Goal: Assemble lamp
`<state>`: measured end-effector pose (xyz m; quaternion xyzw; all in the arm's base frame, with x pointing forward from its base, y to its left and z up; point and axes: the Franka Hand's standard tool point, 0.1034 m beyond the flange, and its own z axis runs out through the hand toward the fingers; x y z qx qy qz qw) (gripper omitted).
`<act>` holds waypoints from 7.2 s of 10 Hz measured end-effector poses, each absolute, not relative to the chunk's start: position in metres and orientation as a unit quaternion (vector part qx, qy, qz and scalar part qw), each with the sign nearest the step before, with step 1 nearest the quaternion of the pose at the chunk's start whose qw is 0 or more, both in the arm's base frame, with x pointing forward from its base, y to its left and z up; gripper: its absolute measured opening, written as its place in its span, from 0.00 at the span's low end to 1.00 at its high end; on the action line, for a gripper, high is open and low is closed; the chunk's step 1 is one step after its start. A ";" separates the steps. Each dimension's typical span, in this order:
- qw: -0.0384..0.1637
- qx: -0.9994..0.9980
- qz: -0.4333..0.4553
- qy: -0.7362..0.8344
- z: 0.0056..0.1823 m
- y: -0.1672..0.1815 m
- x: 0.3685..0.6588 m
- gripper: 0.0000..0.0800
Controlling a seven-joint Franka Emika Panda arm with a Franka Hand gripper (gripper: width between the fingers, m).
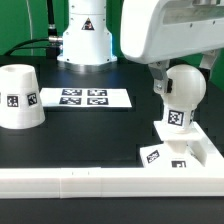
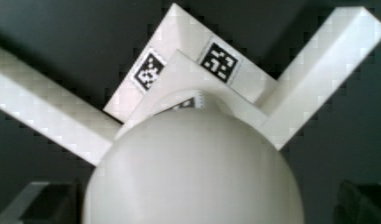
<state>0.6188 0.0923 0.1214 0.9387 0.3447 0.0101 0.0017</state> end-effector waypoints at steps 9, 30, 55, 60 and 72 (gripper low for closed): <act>0.033 0.782 -0.006 0.622 0.115 0.091 0.624 0.87; -0.023 0.972 -0.013 0.235 0.114 0.087 0.620 0.72; -0.039 0.989 -0.014 -0.141 0.113 0.097 0.622 0.87; -0.028 0.995 -0.003 0.091 0.116 0.095 0.625 0.87; 0.018 0.864 -0.001 0.503 0.115 0.089 0.629 0.87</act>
Offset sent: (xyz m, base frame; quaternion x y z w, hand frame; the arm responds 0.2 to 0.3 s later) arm 0.0122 0.0035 0.0032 -0.0173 -0.0180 -0.2301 0.9729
